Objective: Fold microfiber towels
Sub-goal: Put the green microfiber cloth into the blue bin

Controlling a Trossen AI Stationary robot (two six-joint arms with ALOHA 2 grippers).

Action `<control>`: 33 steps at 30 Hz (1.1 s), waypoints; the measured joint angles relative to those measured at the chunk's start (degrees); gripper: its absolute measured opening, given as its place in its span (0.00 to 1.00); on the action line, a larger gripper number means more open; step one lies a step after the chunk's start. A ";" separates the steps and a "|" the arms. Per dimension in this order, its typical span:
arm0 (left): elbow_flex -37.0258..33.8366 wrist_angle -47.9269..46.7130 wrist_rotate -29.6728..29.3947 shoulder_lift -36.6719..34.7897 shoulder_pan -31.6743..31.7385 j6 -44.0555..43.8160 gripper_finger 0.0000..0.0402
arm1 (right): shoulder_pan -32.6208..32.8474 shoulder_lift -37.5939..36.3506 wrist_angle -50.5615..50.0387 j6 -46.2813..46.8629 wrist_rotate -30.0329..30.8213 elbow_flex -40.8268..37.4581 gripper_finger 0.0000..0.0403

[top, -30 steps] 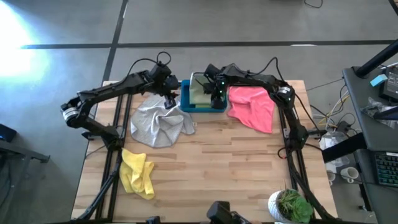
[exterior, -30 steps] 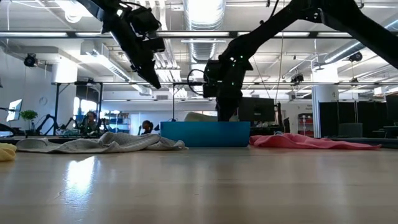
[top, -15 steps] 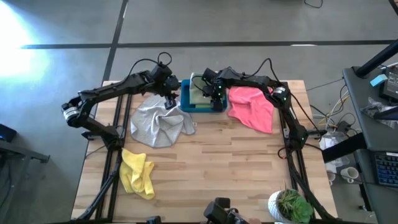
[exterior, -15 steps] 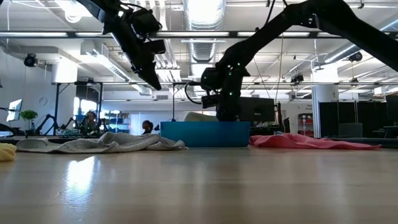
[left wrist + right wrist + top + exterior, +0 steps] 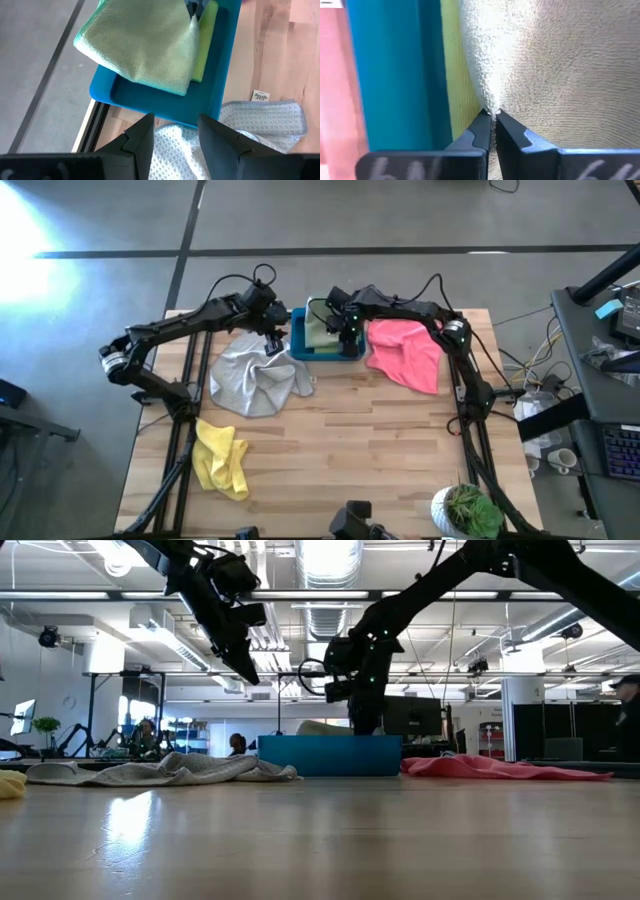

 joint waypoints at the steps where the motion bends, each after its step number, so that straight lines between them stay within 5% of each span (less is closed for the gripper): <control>1: 0.00 0.00 0.00 0.00 0.00 0.02 0.34 | 0.08 -0.35 -0.35 -0.28 -0.21 0.00 0.02; 8: 0.00 0.00 -0.02 0.02 0.00 0.31 0.34 | 2.89 -1.41 -6.39 -6.40 -6.33 0.02 0.02; 24: 0.00 0.04 -0.01 0.07 0.00 0.24 0.34 | 3.29 -2.67 -3.42 -0.06 -0.32 0.14 0.02; 33: 0.00 0.33 -0.02 0.09 0.00 -0.11 0.34 | 3.33 -2.91 -5.20 1.62 -0.38 0.15 0.16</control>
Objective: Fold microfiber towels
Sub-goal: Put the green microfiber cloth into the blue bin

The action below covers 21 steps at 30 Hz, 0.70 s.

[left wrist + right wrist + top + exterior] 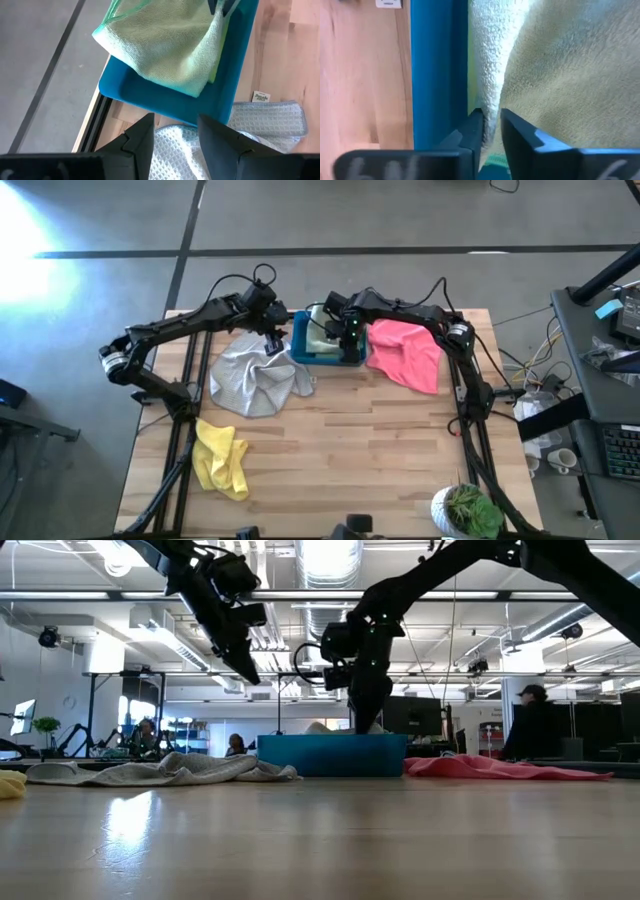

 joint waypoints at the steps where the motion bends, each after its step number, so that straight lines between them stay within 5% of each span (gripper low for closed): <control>1: 0.00 0.23 -0.04 0.00 0.00 0.00 0.34 | 0.00 0.00 -0.40 0.78 0.01 0.00 0.19; 4: 0.00 1.54 -1.46 0.00 0.00 0.02 0.34 | 0.00 -0.30 -0.44 3.12 0.00 0.02 0.27; 10: 0.47 3.39 -13.99 0.00 0.46 -0.15 0.34 | -0.59 -4.16 -0.99 6.23 0.01 1.51 0.39; 21: 1.40 5.97 -14.20 0.02 4.23 -2.04 0.34 | -7.70 -9.77 1.94 14.32 0.60 1.51 0.47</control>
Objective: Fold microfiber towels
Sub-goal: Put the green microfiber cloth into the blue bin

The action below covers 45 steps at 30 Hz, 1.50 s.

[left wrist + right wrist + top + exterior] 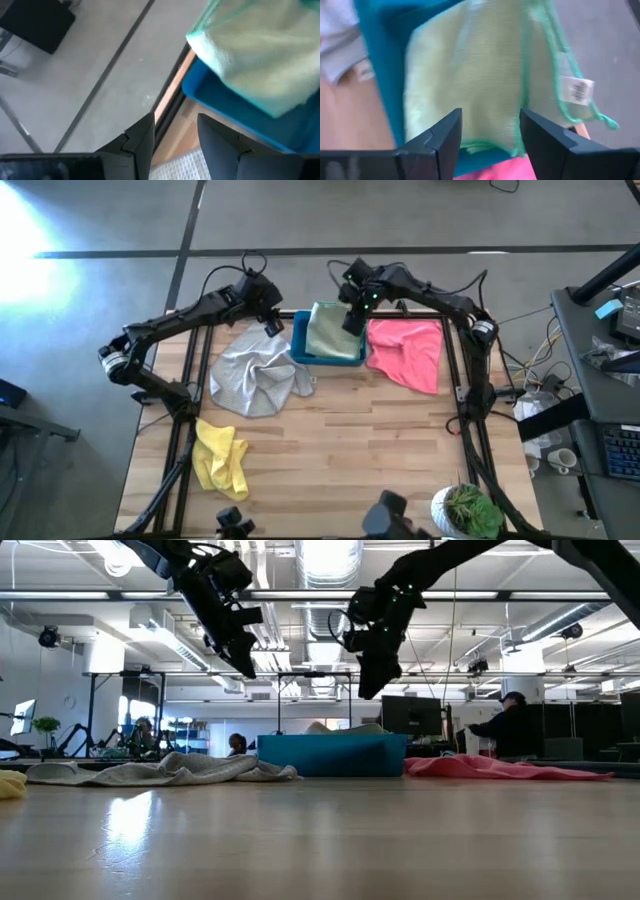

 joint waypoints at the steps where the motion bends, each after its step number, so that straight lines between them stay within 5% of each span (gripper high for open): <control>1: -0.02 0.56 1.00 0.00 0.37 -0.04 0.34 | -0.61 0.03 0.14 0.68 0.01 -0.02 0.47; 11: -0.02 8.18 15.42 4.00 2.00 -0.13 0.34 | -3.22 1.72 1.01 -3.26 -3.24 -0.13 0.48; 23: 0.61 10.25 15.77 8.74 2.07 -0.09 0.34 | -4.63 7.58 -0.73 -10.12 -3.19 -0.24 0.48; 40: 0.54 10.54 15.77 8.74 2.09 0.53 0.34 | -4.67 11.60 -3.30 -6.40 -1.91 -0.31 0.47; 45: 0.51 10.50 15.77 8.72 2.09 0.55 0.34 | -4.67 11.28 -3.31 -6.08 -2.07 -0.28 0.38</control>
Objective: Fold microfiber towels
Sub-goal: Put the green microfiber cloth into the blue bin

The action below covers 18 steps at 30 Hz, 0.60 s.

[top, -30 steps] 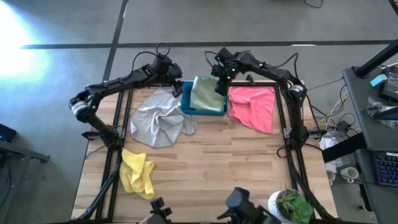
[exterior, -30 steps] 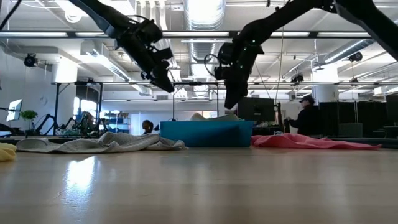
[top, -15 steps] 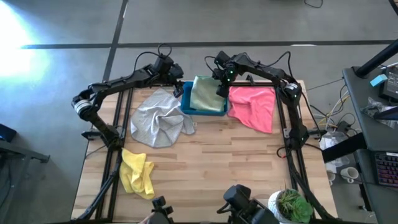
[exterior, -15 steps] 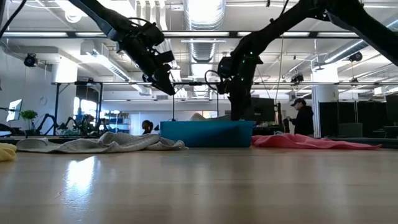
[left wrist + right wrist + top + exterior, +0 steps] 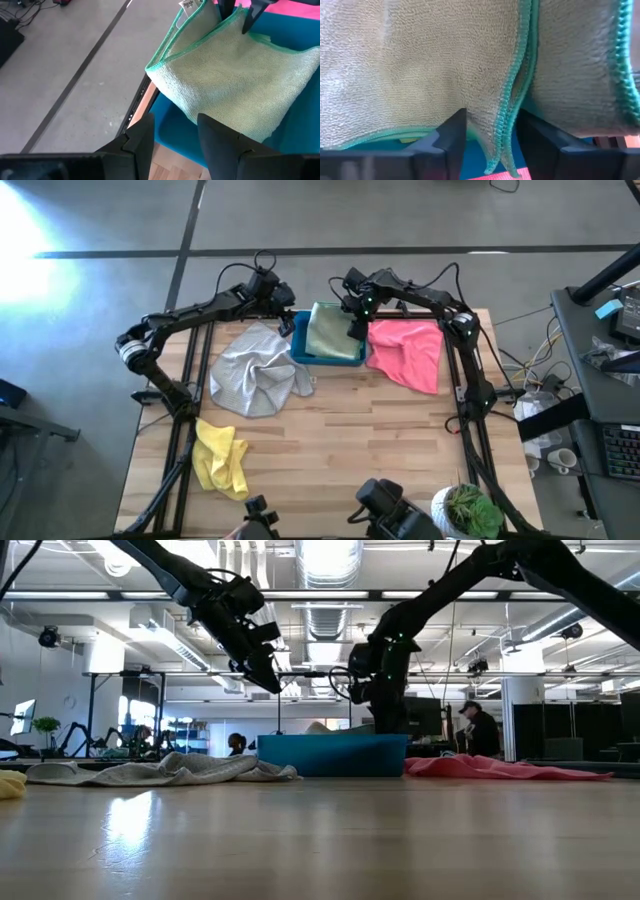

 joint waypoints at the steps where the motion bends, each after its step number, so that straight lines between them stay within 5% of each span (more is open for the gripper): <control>1: 0.01 0.04 0.01 0.00 0.00 0.00 0.34 | 0.00 0.00 0.00 -0.02 0.01 0.02 0.34; 8: -0.05 0.24 0.04 -0.02 0.00 0.00 0.34 | -0.02 0.00 -1.08 0.04 0.01 3.04 0.04; 18: -0.20 0.48 0.04 -0.04 0.07 0.00 0.34 | -0.02 -0.11 -5.02 -1.55 1.68 9.85 0.02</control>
